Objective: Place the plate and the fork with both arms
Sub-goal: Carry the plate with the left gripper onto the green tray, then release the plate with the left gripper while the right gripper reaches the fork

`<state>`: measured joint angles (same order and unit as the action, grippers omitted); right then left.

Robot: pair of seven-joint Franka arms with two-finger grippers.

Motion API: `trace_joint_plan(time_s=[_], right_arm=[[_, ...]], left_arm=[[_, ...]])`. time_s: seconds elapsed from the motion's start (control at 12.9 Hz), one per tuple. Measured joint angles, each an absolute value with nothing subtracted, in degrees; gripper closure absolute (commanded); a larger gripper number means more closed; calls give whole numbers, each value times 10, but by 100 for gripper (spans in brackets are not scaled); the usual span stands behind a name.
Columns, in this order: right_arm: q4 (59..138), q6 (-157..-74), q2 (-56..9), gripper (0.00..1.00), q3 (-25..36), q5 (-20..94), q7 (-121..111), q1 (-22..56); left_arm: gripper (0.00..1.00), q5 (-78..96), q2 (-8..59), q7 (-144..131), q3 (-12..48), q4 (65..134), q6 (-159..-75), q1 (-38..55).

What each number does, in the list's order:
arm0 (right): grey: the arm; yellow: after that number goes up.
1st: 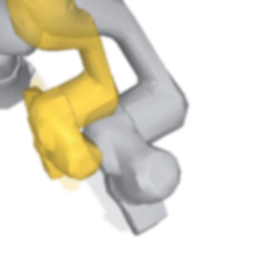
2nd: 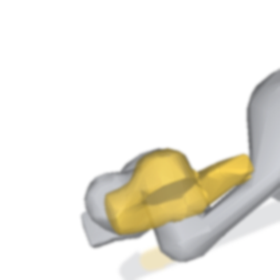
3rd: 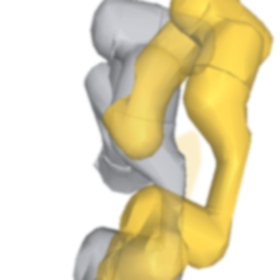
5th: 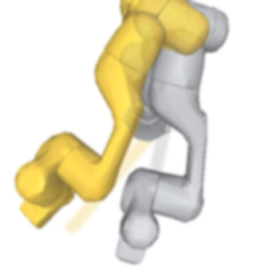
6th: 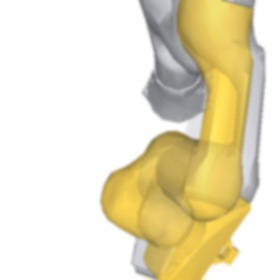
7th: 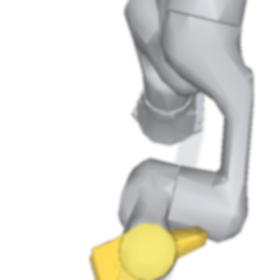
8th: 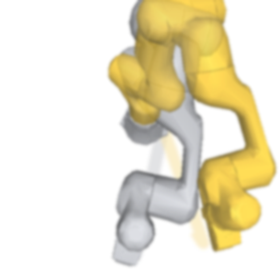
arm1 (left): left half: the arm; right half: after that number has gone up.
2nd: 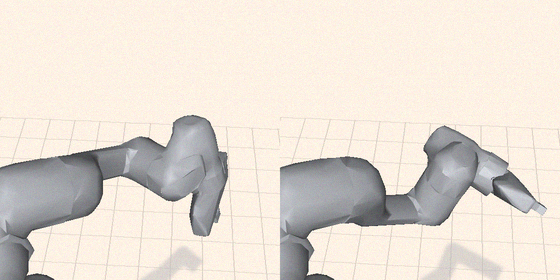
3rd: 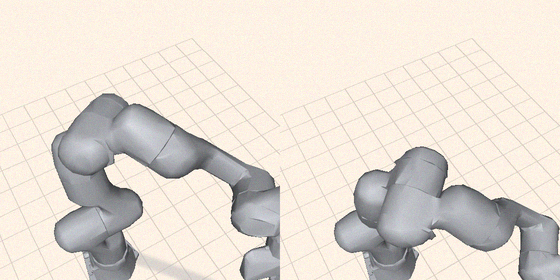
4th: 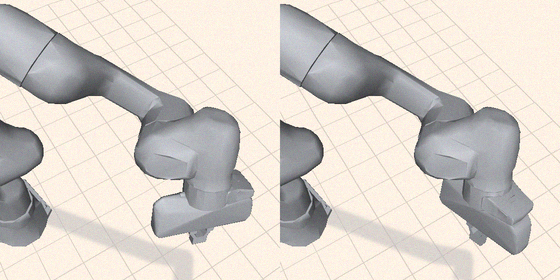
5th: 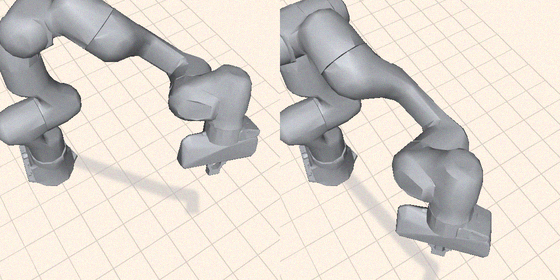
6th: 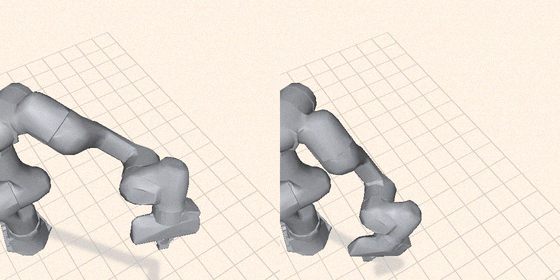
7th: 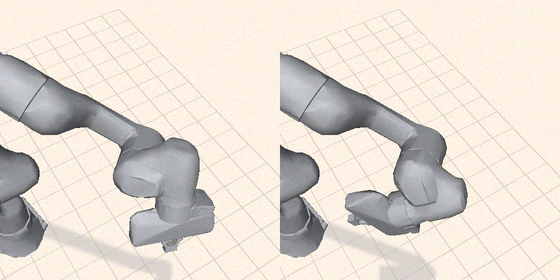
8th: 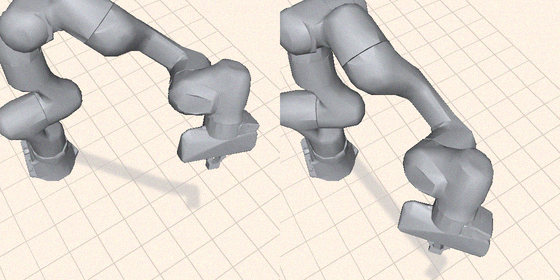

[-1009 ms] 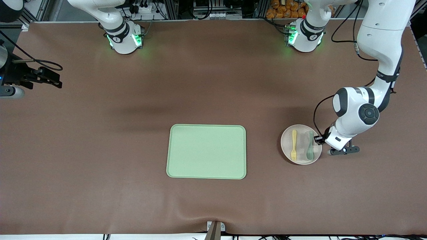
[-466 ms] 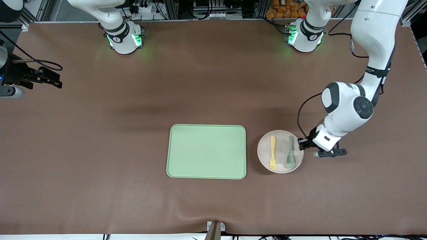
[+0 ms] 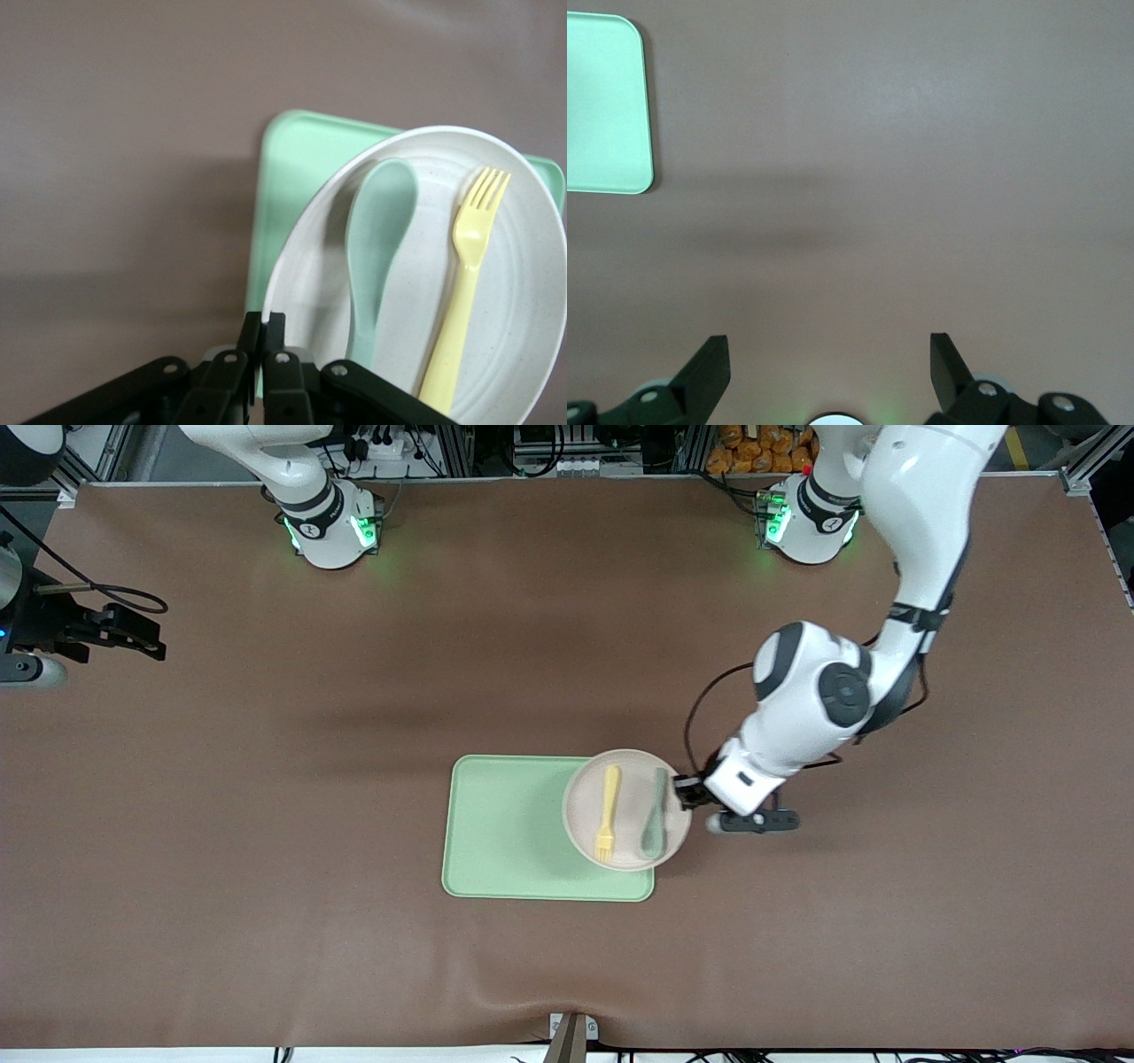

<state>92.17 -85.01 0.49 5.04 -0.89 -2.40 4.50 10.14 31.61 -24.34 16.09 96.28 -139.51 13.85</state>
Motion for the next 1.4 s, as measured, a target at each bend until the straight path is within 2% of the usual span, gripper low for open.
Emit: trace_joint_plan(time_s=[0.39,0.7,0.78,0.85,0.93,1.16,1.4], right_arm=[[922,-854,-3,0,50,-9,-24,45],[924,-869,-22,0,47,1,-24,45],[928,-875,-30,0,47,10,-24,45],[934,-889,-43,0,46,25,-24,46],[942,-907,-61,0,45,47,-25,48],[948,-965,-124,0,41,111,-36,94],[939,-1115,-190,0,36,121,-28,218]], left_arm=[[100,100,426,-257,140,873,-1402,197],[100,97,470,-256,132,854,-1432,201],[96,94,476,-256,131,854,-1440,201],[56,91,479,-256,130,854,-1443,201],[1,89,480,-256,129,853,-1444,200],[0,83,476,-256,127,841,-1443,193],[0,67,429,-256,125,821,-1364,184]])
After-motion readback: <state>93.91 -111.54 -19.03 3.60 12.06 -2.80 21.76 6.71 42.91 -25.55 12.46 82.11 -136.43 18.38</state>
